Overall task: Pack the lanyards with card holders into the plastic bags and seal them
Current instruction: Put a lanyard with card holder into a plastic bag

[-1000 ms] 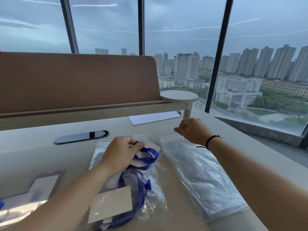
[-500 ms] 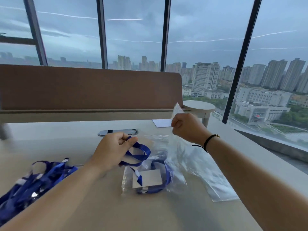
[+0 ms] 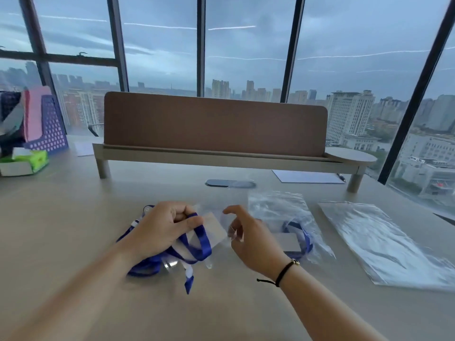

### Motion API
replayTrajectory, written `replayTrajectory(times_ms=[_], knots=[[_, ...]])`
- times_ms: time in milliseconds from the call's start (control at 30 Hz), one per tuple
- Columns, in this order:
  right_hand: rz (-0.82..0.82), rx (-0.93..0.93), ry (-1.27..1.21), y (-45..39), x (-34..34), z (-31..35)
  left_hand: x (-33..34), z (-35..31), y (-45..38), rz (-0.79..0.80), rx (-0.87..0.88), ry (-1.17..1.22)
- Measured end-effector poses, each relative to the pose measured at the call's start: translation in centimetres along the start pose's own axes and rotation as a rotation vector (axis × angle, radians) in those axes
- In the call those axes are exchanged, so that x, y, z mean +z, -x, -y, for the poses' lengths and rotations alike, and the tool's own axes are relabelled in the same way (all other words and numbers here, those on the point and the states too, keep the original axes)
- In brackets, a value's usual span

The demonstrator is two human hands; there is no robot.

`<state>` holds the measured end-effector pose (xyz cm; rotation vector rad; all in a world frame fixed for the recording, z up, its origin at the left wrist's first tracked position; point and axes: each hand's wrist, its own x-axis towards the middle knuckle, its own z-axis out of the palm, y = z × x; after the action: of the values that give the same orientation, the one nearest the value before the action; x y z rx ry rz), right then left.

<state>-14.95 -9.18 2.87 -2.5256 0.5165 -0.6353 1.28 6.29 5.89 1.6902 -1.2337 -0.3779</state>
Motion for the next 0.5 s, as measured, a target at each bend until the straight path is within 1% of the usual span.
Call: replayTrajectory(times_ms=[100,200,300,367,433,500], knots=[[-0.055,0.016,-0.008,0.5,1.9,0.2,-0.4,1.3,1.1,0.026,-0.033,0.008],[-0.105,-0.005,0.013,0.8,2.7,0.2,0.3,2.0,2.0,0.035,-0.017,-0.038],[-0.18,0.019,-0.078,1.1,2.5,-0.2,1.2,2.6,2.4,0.024,-0.013,-0.053],[-0.185,0.063,-0.124,1.4,2.3,-0.5,1.9,2.6,2.4,-0.024,-0.011,-0.012],[-0.168,0.112,-0.165,1.6,2.3,-0.9,2.4,2.0,2.2,-0.119,0.016,0.03],[-0.16,0.162,-0.228,1.7,2.1,-1.2,2.5,1.3,2.0,-0.212,-0.001,0.124]])
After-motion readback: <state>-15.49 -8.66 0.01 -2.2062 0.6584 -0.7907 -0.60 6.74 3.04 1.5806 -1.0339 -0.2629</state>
